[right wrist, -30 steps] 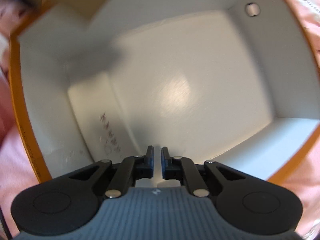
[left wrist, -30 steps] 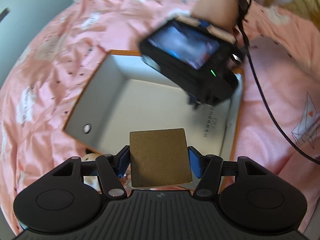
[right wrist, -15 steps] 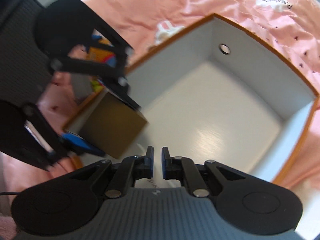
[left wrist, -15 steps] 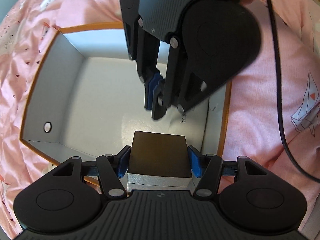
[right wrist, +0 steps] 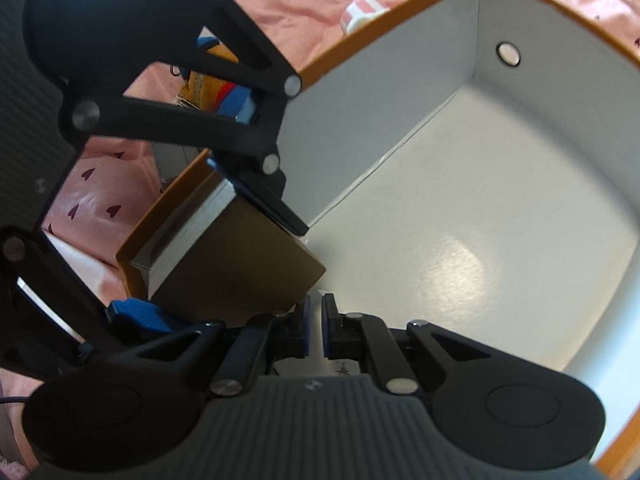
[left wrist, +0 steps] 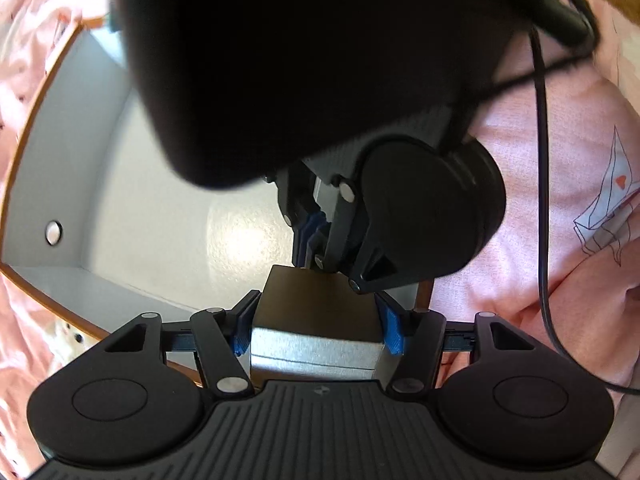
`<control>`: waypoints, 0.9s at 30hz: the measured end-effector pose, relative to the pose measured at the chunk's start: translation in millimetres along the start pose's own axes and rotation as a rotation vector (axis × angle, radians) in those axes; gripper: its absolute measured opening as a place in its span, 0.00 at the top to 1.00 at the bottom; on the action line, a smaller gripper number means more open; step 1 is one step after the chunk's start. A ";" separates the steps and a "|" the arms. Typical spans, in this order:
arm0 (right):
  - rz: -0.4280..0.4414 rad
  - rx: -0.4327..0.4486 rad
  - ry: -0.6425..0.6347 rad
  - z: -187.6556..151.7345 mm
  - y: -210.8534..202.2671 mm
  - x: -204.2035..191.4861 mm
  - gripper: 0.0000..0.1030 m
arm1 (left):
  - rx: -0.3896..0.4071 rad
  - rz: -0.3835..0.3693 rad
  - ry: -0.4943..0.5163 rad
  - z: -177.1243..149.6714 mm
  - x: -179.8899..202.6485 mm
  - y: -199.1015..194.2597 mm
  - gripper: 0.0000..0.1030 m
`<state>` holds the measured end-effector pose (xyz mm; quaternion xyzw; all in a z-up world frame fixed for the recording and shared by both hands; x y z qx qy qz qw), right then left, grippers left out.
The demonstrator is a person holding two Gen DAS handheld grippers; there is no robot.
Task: Organize objects
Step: 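Carry the brown cube box into the box and release it with the left gripper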
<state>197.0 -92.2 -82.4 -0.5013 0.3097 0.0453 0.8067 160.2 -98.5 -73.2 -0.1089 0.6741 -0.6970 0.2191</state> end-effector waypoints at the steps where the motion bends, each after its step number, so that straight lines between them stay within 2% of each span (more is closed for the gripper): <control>1: 0.005 0.003 -0.001 0.2 1.8 -0.5 0.94 | -0.009 -0.011 -0.010 -1.8 -2.3 2.9 0.32; 11: -0.033 -0.012 -0.080 3.2 -6.8 -16.6 0.93 | -0.036 -0.033 -0.029 -17.4 -11.7 13.6 0.29; 14: -0.009 0.034 -0.060 4.2 -10.0 -16.1 0.93 | -0.082 -0.037 -0.037 -18.0 -14.2 18.7 0.30; 18: 0.067 0.077 -0.019 4.9 -4.9 -17.1 0.93 | -0.105 -0.047 -0.032 -22.2 -17.6 22.8 0.30; 27: 0.033 0.042 -0.045 7.9 15.1 -28.6 0.93 | -0.032 -0.042 -0.060 -47.3 -30.4 16.1 0.27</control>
Point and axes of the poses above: each gripper's, at about its wrist camera, not at the fingertips, and y roughly the way its jaws point, x to its right, z to its top, the point moved 1 cm from there along y, roughly the way its jaws point, and after that the axes turned 10 degrees about z, right-handed, at the moved point
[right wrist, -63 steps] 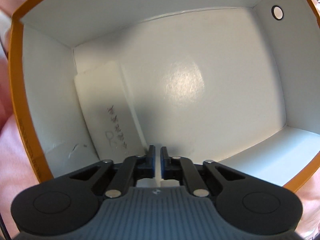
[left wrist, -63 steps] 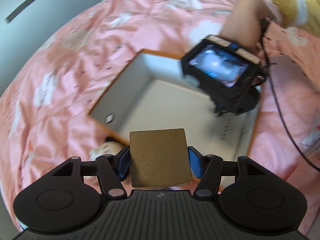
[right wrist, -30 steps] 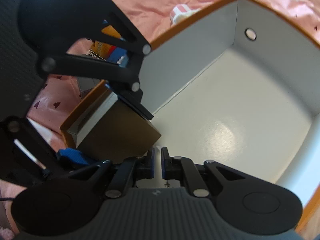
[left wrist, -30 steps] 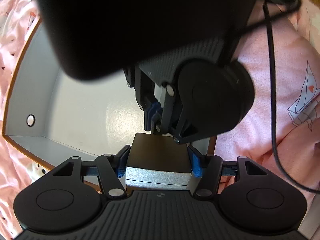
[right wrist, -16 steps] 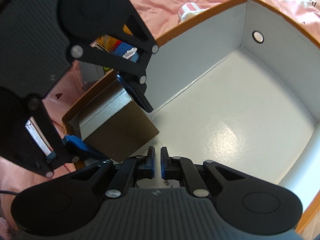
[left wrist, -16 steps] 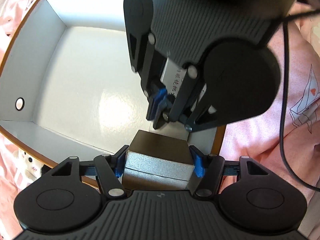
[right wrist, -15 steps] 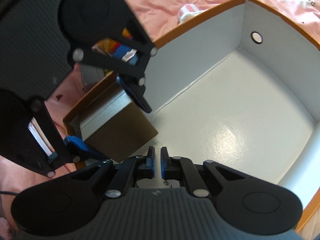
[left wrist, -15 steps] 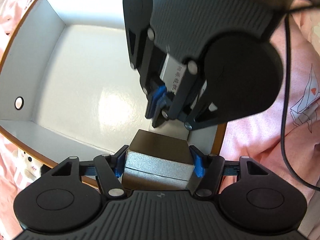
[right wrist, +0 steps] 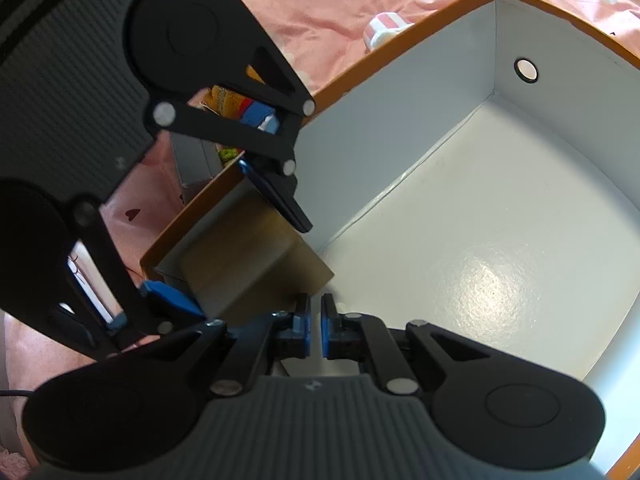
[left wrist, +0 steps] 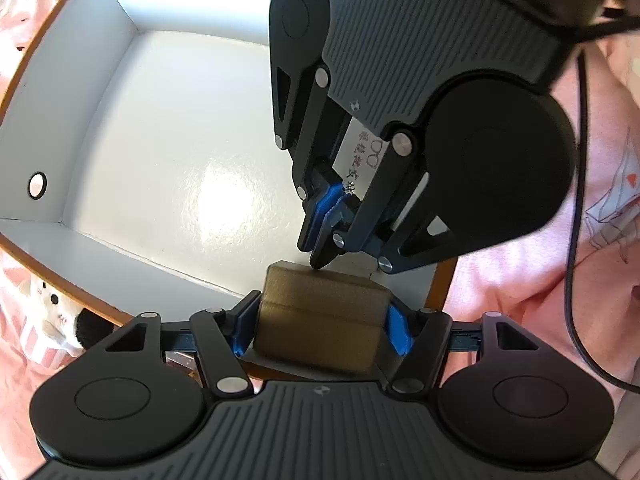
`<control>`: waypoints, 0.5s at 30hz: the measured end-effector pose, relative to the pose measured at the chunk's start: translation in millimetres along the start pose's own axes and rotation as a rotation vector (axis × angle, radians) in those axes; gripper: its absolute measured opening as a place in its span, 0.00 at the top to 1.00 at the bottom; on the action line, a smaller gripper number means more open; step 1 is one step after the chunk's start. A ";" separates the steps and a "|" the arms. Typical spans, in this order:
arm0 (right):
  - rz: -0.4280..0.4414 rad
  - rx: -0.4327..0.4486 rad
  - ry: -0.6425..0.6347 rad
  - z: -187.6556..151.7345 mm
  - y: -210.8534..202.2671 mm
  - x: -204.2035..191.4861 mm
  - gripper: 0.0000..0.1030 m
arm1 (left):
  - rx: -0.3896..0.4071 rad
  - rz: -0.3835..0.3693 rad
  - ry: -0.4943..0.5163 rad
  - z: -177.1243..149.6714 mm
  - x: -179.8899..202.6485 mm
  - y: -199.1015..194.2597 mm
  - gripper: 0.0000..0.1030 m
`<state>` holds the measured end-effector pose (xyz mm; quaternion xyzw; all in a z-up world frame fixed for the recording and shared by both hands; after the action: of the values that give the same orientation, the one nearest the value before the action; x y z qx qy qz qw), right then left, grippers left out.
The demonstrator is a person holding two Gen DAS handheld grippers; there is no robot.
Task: Organize objects
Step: 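Carry the brown cube box into the box and release it with the left gripper, then withdraw both grippers and reach the right gripper to the dark grey box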
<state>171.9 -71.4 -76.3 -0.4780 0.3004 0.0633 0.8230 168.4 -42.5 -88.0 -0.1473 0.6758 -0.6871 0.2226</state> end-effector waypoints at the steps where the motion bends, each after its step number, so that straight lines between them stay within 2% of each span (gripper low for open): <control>1: 0.000 -0.001 0.000 0.5 1.1 -0.9 0.93 | 0.012 0.000 0.001 -3.1 -1.6 -2.0 0.26; 7: -0.025 -0.018 -0.015 5.1 9.7 -10.4 0.92 | 0.056 -0.030 -0.057 -17.5 -17.2 -15.4 0.23; 11: -0.068 0.010 -0.027 12.3 6.0 -18.3 0.91 | 0.106 -0.026 -0.091 -31.5 -28.2 -29.1 0.23; 15: -0.116 0.074 -0.007 24.5 1.3 -21.8 0.80 | 0.164 -0.013 -0.132 -48.5 -40.5 -50.7 0.23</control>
<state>164.3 -46.4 -56.2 -0.4635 0.2716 0.0058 0.8434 173.3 19.2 -35.7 -0.1777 0.6002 -0.7303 0.2735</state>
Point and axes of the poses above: each gripper's, at about its wrist camera, not at the fingertips, and y roughly the way its jaws point, x to its right, z to its top, the point moved 1 cm from there along y, roughly the way its jaws point, and after that the axes turned 10 degrees about z, right-handed, at the moved point
